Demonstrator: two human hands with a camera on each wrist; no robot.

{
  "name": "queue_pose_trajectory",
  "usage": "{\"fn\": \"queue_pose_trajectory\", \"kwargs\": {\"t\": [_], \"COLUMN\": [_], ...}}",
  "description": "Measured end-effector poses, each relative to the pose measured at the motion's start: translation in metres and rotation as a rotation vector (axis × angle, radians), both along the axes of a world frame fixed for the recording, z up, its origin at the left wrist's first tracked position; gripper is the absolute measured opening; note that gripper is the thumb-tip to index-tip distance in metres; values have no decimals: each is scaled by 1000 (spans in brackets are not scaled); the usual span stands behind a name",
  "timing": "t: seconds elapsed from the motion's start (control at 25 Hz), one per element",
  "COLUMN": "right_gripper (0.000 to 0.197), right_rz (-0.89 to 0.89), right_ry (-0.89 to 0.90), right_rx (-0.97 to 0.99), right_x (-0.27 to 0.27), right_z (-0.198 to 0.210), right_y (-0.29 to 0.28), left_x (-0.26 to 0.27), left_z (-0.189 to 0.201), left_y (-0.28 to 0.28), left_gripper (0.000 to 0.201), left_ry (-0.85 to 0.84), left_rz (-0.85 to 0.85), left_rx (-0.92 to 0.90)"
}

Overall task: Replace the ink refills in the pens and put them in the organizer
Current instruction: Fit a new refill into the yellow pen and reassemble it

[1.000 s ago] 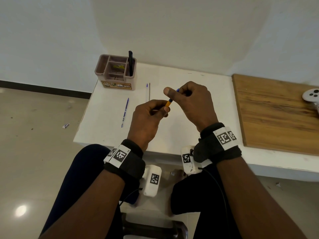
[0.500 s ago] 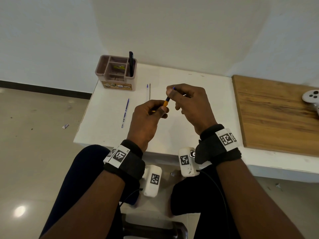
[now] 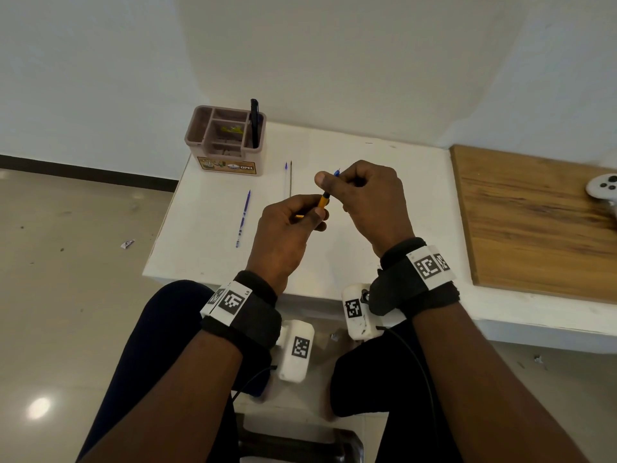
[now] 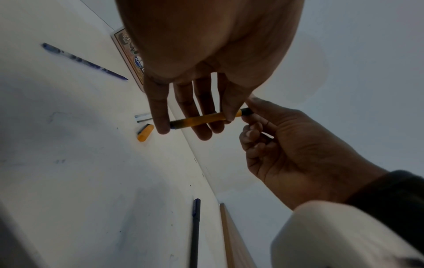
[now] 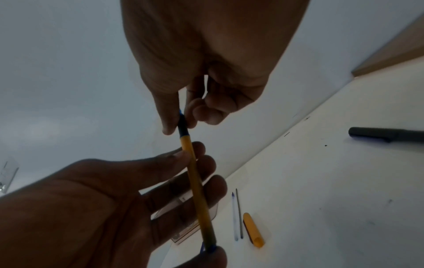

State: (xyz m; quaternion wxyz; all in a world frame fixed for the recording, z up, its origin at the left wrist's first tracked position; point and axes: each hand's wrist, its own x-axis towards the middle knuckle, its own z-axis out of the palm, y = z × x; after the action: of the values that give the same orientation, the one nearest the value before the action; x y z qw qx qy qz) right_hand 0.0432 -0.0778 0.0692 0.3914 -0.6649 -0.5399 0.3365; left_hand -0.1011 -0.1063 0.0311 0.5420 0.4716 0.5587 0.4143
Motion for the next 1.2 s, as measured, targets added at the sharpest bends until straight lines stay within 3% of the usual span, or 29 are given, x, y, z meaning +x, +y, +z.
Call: {"fn": "queue_pose_trajectory", "kwargs": {"t": [0.16,0.32,0.76,1.0,1.2], "right_gripper": [21,18,28,47,28], "right_rz": [105,92,3,-36,126], "right_ry": [34,-25,-117,24,-314], "right_rx": [30,61,62,-93,-194], "right_x": [0,-1,-27,-30,-37], "right_z": [-2,-3,-6,-30,-70], "right_y": [-1,1,9,14,27], "left_x": [-2,-5,-15,-32,-42], "left_z": [1,1,-5,-20,-31], "left_y": [1,1,7,15,19], "left_gripper": [23,23,20,22,22], "left_ry": [-21,5,150,109,92], "left_rz": [-2,-6,122,228,208], "left_rx": [-25,7,98,-27,-123]}}
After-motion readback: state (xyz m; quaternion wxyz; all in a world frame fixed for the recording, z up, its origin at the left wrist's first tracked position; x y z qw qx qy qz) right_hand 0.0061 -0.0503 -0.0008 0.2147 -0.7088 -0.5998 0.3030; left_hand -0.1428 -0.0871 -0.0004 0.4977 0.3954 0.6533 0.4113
